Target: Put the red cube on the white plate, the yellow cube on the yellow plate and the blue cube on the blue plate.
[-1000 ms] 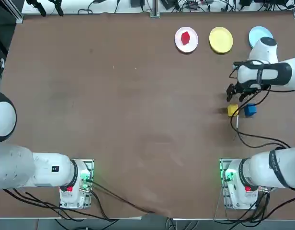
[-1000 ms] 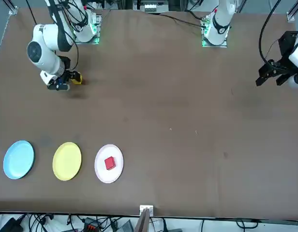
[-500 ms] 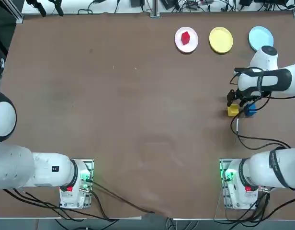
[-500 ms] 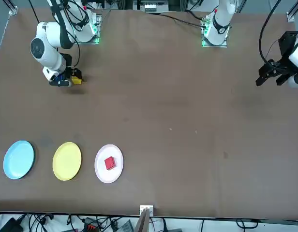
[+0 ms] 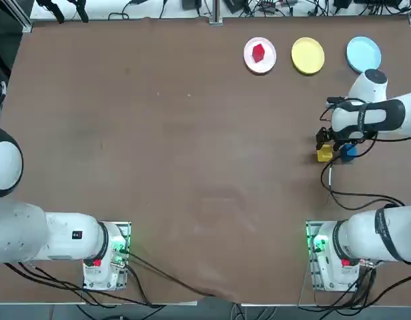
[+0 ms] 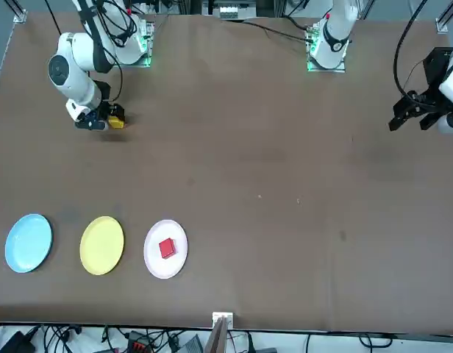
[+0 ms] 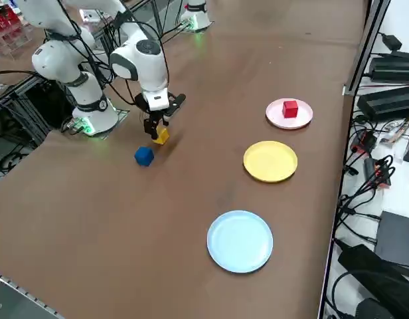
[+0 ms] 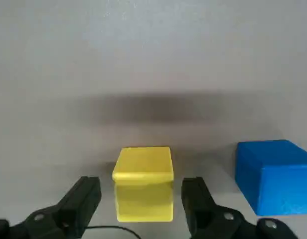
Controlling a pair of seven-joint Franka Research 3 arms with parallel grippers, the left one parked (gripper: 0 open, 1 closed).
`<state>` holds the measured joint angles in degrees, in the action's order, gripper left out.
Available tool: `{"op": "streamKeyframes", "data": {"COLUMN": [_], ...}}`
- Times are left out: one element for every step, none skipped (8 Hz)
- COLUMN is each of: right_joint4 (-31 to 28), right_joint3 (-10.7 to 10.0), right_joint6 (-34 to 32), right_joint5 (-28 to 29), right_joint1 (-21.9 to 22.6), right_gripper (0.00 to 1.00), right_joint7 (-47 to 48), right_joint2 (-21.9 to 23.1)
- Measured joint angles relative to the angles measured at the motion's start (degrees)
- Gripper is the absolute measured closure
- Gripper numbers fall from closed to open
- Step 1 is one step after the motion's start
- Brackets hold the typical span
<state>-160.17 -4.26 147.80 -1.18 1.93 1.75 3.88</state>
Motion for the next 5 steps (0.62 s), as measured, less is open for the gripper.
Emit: {"op": "streamKeyframes", "data": {"right_joint4": [-0.90,-1.67,-1.90,-1.96,-2.10], "right_joint3": [0.00,0.00,0.00,0.00,0.00], "right_joint6": [3.38,6.63,8.08,8.44,8.48], "right_joint5": [0.00,0.00,0.00,0.00,0.00], "right_joint1": [-0.24,-0.37,-0.38,-0.38,-0.38], "right_gripper": [0.00,0.00,0.00,0.00,0.02], "right_joint7": [0.00,0.00,0.00,0.00,0.00], "right_joint2": [-1.09,-2.92,-4.56,-5.53,-5.86]}}
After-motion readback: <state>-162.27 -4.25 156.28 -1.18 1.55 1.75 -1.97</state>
